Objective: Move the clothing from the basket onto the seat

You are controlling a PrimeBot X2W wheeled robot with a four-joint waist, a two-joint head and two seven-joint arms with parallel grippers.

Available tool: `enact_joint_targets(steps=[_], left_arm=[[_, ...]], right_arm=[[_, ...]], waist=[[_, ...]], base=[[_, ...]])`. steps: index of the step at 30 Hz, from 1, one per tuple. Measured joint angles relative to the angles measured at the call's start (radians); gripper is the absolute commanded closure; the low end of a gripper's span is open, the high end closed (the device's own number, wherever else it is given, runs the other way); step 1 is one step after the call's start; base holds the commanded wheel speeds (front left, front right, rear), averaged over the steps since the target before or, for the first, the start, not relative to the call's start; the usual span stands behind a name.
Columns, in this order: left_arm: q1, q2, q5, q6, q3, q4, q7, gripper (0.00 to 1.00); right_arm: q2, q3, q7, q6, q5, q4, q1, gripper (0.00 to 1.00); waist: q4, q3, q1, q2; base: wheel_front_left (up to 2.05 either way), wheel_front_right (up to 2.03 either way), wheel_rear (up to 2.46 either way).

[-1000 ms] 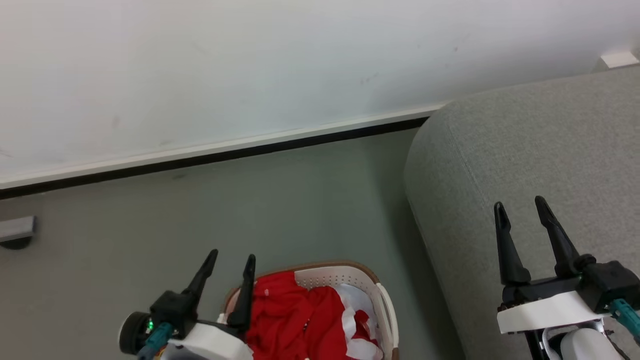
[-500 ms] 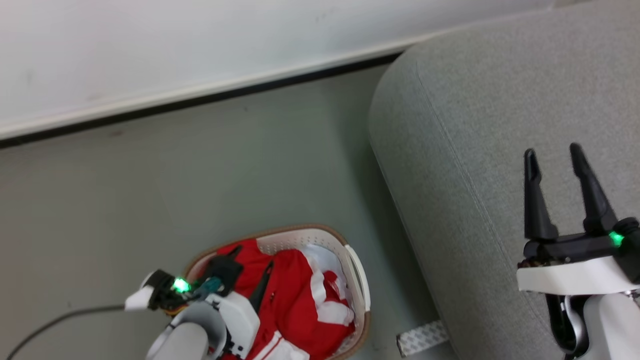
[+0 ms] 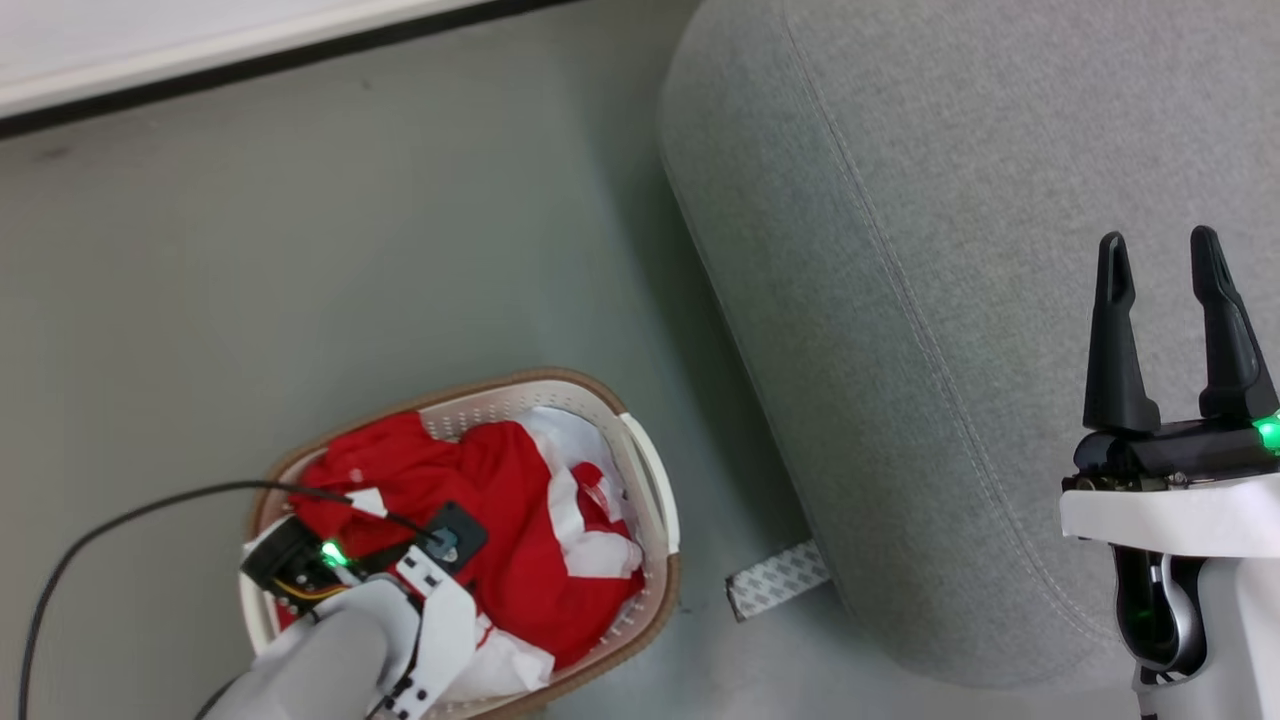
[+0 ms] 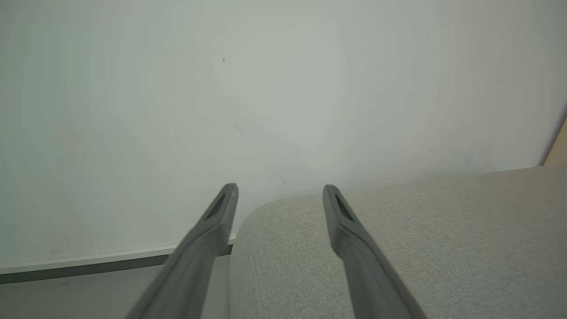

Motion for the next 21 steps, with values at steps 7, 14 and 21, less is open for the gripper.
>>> enact_joint_targets(steps=[7,14,21], left_arm=[[-0.056,0.019,-0.072,0.0,-0.098,0.085,0.065,0.0],[-0.118,0.05,-0.144,0.0,-0.162,0.124,0.111,0.0],[-0.155,0.055,-0.192,0.0,-0.261,0.14,0.175,0.0]], right_arm=[[0.0,-0.001,0.0,0.0,0.031,-0.013,-0.009,0.0],[0.0,0.015,0.0,0.0,0.057,-0.029,-0.028,0.0],[0.0,0.023,0.0,0.0,0.072,-0.032,-0.029,0.0]], waist=[[-0.038,0.059,0.0,0.0],[-0.066,0.126,-0.0001,0.0],[-0.089,0.182,-0.0001,0.0]], base=[[0.0,0.0,0.0],[0.0,0.0,0.0],[0.0,0.0,0.0]])
